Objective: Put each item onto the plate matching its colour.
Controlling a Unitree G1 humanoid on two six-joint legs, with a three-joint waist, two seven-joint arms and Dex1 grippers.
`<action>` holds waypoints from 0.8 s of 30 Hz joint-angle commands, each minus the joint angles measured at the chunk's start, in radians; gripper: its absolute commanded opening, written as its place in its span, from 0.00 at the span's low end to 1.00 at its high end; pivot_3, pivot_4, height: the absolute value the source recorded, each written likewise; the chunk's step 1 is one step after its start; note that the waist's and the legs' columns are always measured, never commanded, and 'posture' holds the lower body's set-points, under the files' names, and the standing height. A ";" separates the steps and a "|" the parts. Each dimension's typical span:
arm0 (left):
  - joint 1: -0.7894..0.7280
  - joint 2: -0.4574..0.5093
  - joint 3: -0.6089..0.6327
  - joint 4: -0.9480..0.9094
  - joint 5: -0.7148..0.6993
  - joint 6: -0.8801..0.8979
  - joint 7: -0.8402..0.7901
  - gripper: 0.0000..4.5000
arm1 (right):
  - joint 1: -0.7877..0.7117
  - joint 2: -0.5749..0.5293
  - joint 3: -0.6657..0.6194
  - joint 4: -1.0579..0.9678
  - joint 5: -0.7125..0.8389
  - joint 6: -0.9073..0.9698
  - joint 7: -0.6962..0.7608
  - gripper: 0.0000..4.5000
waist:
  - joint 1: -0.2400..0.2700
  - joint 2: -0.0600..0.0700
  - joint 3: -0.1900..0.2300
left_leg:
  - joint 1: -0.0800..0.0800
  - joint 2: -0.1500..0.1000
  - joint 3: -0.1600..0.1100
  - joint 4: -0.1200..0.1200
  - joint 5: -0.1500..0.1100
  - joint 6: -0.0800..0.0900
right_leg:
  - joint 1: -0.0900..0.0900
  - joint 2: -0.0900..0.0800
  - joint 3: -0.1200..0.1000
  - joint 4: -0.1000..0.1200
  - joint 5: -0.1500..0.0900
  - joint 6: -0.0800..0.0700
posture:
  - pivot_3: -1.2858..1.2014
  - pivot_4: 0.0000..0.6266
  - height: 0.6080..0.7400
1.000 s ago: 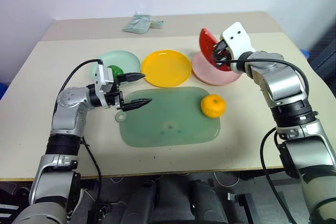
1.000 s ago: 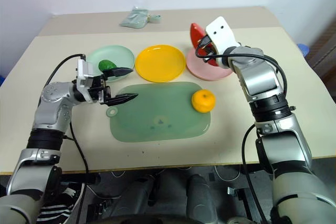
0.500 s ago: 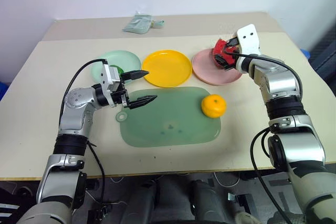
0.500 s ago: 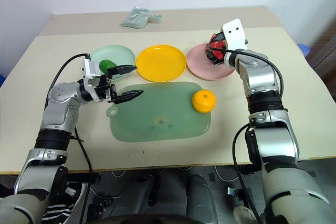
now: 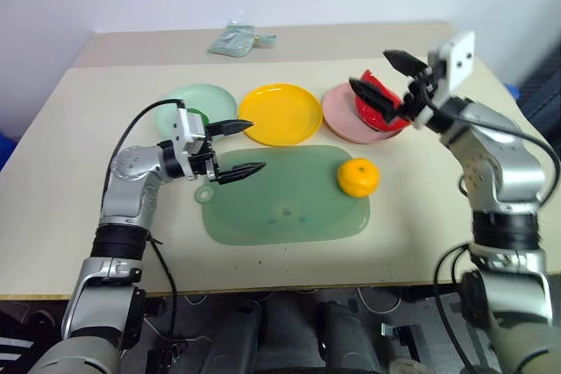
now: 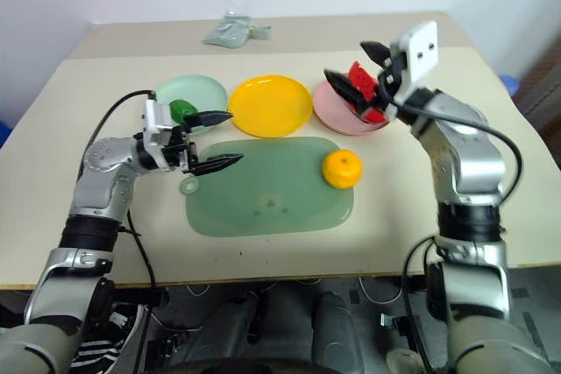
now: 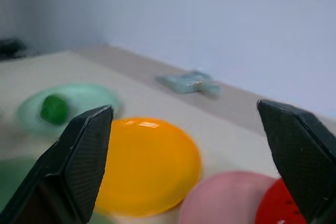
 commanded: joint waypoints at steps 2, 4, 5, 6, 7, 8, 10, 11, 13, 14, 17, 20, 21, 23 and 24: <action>-0.035 -0.034 -0.027 -0.028 0.007 -0.010 0.008 1.00 | 0.141 -0.117 -0.002 -0.162 0.046 -0.007 0.149 0.99 | -0.006 0.000 0.000 | 0.000 0.000 0.002 0.001 0.000 0.000 | 0.000 0.000 0.001 -0.001 0.001 0.001 | 0.52 0.24 1.00; -0.039 -0.035 -0.023 -0.034 -0.011 0.002 -0.009 1.00 | 0.172 -0.176 0.023 -0.170 0.027 0.052 0.163 0.99 | -0.011 0.000 0.000 | 0.000 0.000 0.005 0.002 0.000 0.000 | 0.000 -0.001 0.003 -0.001 0.001 0.001 | 0.52 0.24 1.00; -0.041 -0.031 -0.021 -0.033 -0.016 0.003 -0.019 1.00 | 0.174 -0.194 0.028 -0.167 0.044 0.115 0.156 0.99 | -0.014 0.000 0.000 | 0.001 0.002 0.006 0.002 0.000 0.000 | 0.000 0.000 0.003 -0.001 0.001 0.001 | 0.52 0.24 1.00; -0.041 -0.024 -0.022 -0.031 -0.022 0.009 -0.035 1.00 | 0.171 -0.200 0.035 -0.163 0.046 0.147 0.140 0.99 | -0.015 0.000 0.000 | 0.002 0.002 0.007 0.002 0.000 0.000 | 0.000 0.000 0.004 -0.001 0.000 0.000 | 0.52 0.24 1.00; -0.042 -0.020 -0.022 -0.030 -0.027 0.014 -0.047 1.00 | 0.167 -0.202 0.038 -0.162 0.047 0.168 0.128 0.99 | -0.014 0.000 0.000 | 0.002 0.004 0.008 0.002 -0.001 0.001 | 0.000 0.001 0.004 -0.001 0.000 0.000 | 0.52 0.24 1.00; -0.041 -0.014 -0.023 -0.029 -0.031 0.024 -0.059 1.00 | 0.165 -0.196 0.044 -0.164 0.045 0.171 0.121 0.99 | -0.013 0.000 0.000 | 0.002 0.005 0.008 0.002 -0.001 0.001 | 0.000 0.002 0.004 -0.001 0.000 0.000 | 0.52 0.24 1.00; -0.035 0.004 -0.031 -0.025 -0.028 0.023 -0.098 1.00 | 0.155 -0.163 0.088 -0.147 0.022 0.207 0.083 0.99 | -0.012 0.000 0.000 | 0.002 0.005 0.008 0.001 -0.001 0.001 | -0.001 0.002 0.004 -0.001 0.000 0.000 | 0.52 0.24 1.00; -0.035 0.016 -0.038 -0.018 -0.024 0.038 -0.114 1.00 | 0.157 -0.152 0.124 -0.130 -0.032 0.167 0.062 0.99 | -0.010 0.000 0.000 | 0.001 0.005 0.008 0.001 -0.001 0.000 | -0.001 0.002 0.004 -0.001 0.000 0.000 | 0.52 0.24 1.00; -0.037 0.026 -0.044 -0.010 -0.019 0.057 -0.129 1.00 | 0.160 -0.144 0.161 -0.111 -0.097 0.109 0.041 0.99 | -0.007 0.000 0.000 | 0.001 0.005 0.009 0.001 -0.001 0.000 | -0.001 0.002 0.005 -0.001 0.001 0.000 | 0.52 0.24 1.00; -0.037 0.029 -0.042 -0.005 -0.015 0.052 -0.130 1.00 | 0.153 -0.130 0.166 -0.089 -0.092 0.120 0.038 0.99 | -0.005 0.000 0.000 | 0.001 0.005 0.009 0.001 -0.001 0.000 | -0.001 0.002 0.005 -0.001 0.001 0.000 | 0.52 0.24 1.00; -0.032 0.033 -0.034 -0.010 -0.006 0.035 -0.123 1.00 | 0.140 -0.113 0.179 -0.041 -0.083 0.166 0.045 0.99 | 0.000 0.000 0.000 | 0.001 0.005 0.009 0.002 -0.001 0.000 | -0.001 0.002 0.005 -0.001 0.001 0.000 | 0.52 0.24 1.00; -0.018 0.039 -0.028 -0.026 -0.008 0.040 -0.119 1.00 | 0.144 -0.130 0.229 0.012 -0.169 0.113 0.038 0.99 | -0.003 0.000 0.000 | 0.001 0.004 0.009 0.002 -0.001 0.000 | -0.001 0.002 0.005 -0.002 0.001 0.000 | 0.52 0.24 1.00; -0.014 0.040 -0.027 -0.031 -0.009 0.043 -0.117 1.00 | 0.142 -0.128 0.230 0.026 -0.169 0.120 0.042 0.99 | -0.004 0.000 0.000 | 0.001 0.004 0.009 0.002 -0.001 0.000 | -0.001 0.002 0.005 -0.001 0.001 0.000 | 0.52 0.24 1.00; -0.007 0.041 -0.024 -0.041 -0.011 0.043 -0.110 1.00 | 0.146 -0.141 0.243 0.044 -0.190 0.109 0.057 0.99 | -0.005 0.000 0.000 | 0.001 0.005 0.009 0.002 -0.001 0.000 | -0.001 0.002 0.005 -0.001 0.001 0.000 | 0.52 0.24 1.00; -0.004 0.042 -0.024 -0.045 -0.012 0.045 -0.107 1.00 | 0.148 -0.140 0.239 0.047 -0.179 0.130 0.065 0.88 | -0.005 0.000 0.000 | 0.001 0.005 0.009 0.002 -0.001 0.000 | -0.001 0.002 0.005 -0.001 0.001 0.000 | 0.52 0.24 1.00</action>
